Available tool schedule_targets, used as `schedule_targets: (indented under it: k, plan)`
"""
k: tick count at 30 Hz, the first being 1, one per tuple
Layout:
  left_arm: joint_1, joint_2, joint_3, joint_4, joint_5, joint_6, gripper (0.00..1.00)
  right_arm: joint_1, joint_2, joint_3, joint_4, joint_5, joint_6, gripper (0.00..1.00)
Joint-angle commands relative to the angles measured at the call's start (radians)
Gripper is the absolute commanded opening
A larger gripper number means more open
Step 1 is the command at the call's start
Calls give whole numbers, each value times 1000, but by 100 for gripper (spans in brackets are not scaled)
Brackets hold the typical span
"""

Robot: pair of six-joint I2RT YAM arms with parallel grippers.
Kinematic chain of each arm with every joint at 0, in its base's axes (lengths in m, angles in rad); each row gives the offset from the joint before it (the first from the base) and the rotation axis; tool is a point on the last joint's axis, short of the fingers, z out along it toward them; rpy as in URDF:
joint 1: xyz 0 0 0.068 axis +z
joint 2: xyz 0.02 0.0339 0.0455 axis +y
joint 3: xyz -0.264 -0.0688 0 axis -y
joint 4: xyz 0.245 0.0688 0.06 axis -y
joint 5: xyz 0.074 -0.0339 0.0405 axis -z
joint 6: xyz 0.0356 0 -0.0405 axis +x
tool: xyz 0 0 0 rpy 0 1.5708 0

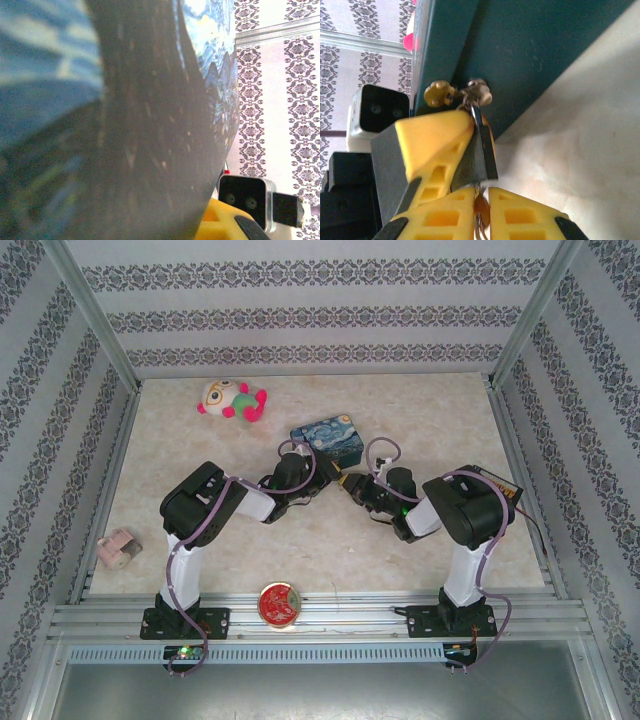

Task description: Unlock the padlock with the key

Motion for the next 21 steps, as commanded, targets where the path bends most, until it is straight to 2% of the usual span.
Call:
schedule_targets:
  k: [1, 7, 13, 21]
  plan:
    - [-66, 1, -4, -80, 188, 5, 0, -25, 2, 69, 73, 76, -55, 18]
    - [-57, -5, -12, -77, 151, 5, 0, -42, -46, 7, 18, 70, -95, 29]
    - [-45, -15, -27, -80, 115, 3, 0, -50, -144, -51, -101, 66, -169, 46]
    - [-34, -19, -29, -88, 92, 9, 0, -52, -361, -119, -354, 139, -286, 49]
